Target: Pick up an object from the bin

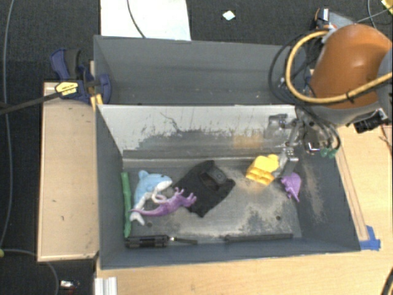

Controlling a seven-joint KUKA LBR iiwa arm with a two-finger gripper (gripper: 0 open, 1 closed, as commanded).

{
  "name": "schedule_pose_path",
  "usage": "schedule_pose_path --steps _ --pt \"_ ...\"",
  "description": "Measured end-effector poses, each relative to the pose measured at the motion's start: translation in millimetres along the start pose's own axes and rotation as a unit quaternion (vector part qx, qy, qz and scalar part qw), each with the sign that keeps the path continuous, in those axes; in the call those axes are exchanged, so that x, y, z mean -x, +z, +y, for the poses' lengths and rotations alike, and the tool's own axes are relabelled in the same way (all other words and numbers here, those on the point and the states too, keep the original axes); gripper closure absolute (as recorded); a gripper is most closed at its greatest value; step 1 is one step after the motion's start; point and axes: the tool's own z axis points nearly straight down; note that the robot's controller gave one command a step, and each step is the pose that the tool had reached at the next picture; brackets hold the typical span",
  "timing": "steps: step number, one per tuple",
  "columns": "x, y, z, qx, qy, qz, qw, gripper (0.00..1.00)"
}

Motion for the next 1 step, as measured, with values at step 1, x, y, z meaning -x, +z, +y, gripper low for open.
schedule_pose_path --steps 1 --pt "0.0 0.0 0.0 0.0 0.0 0.0 1.0 0.0"
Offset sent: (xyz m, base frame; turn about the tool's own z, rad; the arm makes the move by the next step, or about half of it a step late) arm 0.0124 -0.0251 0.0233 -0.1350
